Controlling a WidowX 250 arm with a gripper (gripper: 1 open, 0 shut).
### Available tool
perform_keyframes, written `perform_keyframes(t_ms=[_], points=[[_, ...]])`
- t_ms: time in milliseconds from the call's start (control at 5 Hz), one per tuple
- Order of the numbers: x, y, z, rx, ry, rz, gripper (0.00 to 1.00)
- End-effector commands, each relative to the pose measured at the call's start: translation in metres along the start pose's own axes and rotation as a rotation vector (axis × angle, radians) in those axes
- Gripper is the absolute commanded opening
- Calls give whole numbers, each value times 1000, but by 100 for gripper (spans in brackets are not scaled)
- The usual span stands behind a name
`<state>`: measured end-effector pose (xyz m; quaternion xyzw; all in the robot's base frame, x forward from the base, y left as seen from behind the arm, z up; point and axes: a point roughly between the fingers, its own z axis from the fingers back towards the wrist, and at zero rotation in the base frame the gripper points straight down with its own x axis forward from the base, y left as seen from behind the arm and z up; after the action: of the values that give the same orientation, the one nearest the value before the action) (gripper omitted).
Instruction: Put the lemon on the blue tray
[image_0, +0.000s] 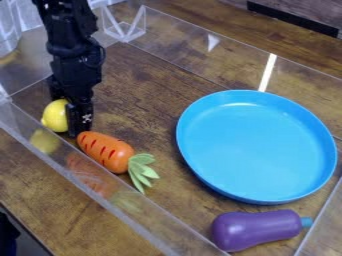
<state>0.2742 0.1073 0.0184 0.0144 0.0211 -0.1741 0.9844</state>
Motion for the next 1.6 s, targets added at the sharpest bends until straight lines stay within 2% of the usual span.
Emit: perform_keyframes(t_ms=[0, 400, 600, 800, 1000, 1400], points=[[10, 2, 23, 47, -41, -13, 0], [21, -5, 40, 75, -41, -38, 0], [30, -12, 61, 108, -48, -52, 0], [41, -24, 90, 141, -57, -63, 0], [48, -41, 110, 153, -50, -78, 0], [73, -93, 130, 156, -81, -191, 0]])
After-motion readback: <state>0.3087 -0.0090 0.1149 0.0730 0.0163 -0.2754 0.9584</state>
